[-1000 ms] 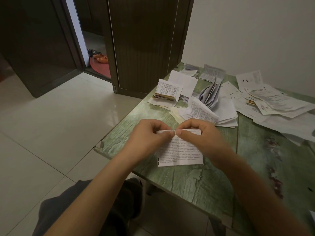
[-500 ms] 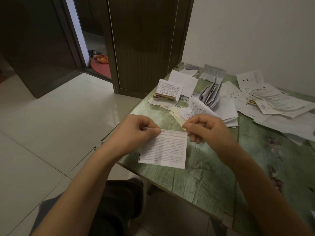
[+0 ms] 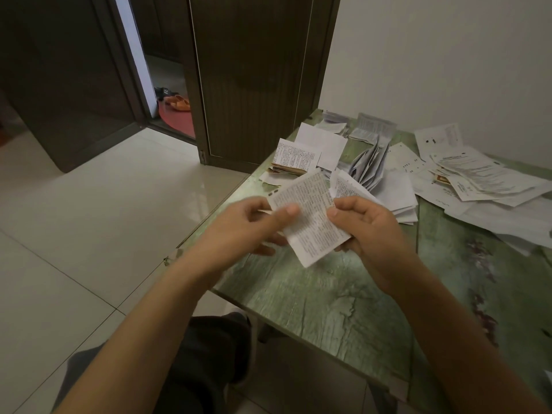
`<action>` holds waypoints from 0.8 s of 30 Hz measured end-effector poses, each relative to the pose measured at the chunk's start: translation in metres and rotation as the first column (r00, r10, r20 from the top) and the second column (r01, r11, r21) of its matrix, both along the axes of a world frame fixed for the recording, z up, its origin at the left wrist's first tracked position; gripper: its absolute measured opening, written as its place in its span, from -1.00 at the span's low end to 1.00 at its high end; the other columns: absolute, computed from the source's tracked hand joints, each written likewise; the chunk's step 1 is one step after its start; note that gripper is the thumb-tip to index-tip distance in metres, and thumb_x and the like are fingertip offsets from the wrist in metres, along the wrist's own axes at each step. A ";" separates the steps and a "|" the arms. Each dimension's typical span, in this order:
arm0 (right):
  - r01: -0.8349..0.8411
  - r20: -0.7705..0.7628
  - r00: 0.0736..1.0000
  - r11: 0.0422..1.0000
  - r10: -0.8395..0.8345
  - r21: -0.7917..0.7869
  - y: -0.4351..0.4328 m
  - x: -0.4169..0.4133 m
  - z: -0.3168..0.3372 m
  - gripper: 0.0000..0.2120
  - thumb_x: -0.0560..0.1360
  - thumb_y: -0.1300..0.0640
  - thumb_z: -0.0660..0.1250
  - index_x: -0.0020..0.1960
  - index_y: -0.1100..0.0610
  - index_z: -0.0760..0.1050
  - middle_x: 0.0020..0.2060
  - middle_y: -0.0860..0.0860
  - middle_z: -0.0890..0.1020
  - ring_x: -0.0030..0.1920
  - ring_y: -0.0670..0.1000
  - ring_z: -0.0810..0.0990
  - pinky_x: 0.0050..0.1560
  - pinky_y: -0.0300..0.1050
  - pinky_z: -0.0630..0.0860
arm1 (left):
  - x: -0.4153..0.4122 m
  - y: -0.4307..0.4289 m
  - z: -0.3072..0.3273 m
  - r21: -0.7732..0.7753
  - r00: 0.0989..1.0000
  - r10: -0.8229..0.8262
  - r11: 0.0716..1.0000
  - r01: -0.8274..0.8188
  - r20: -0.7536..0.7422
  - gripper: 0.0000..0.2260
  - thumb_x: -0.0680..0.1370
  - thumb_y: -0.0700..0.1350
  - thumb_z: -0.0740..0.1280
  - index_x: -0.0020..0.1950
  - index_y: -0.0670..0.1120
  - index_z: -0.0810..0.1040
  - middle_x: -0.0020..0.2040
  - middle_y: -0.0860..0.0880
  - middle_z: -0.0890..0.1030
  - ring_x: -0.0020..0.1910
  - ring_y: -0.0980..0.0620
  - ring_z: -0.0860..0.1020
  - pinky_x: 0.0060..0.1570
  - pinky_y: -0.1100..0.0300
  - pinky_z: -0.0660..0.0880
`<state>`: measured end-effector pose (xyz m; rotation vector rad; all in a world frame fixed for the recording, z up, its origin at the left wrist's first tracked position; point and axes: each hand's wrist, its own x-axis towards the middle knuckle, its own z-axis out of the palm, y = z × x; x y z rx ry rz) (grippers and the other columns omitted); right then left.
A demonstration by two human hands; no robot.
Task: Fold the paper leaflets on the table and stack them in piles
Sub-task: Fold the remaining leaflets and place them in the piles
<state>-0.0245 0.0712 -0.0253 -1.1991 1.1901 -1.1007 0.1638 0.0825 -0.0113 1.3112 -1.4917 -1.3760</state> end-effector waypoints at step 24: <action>-0.134 -0.132 0.984 0.988 0.123 -0.076 0.001 0.004 -0.006 -0.64 0.57 0.31 0.10 -0.23 0.13 0.62 -0.26 0.10 0.61 -0.28 0.03 0.52 -0.38 -0.23 0.48 | -0.030 -0.007 -0.014 0.098 0.946 0.319 0.945 -0.313 -0.059 -0.94 0.53 -0.22 0.34 -0.06 -0.08 0.57 -0.15 -0.03 0.60 -0.27 0.13 0.55 -0.41 0.35 0.53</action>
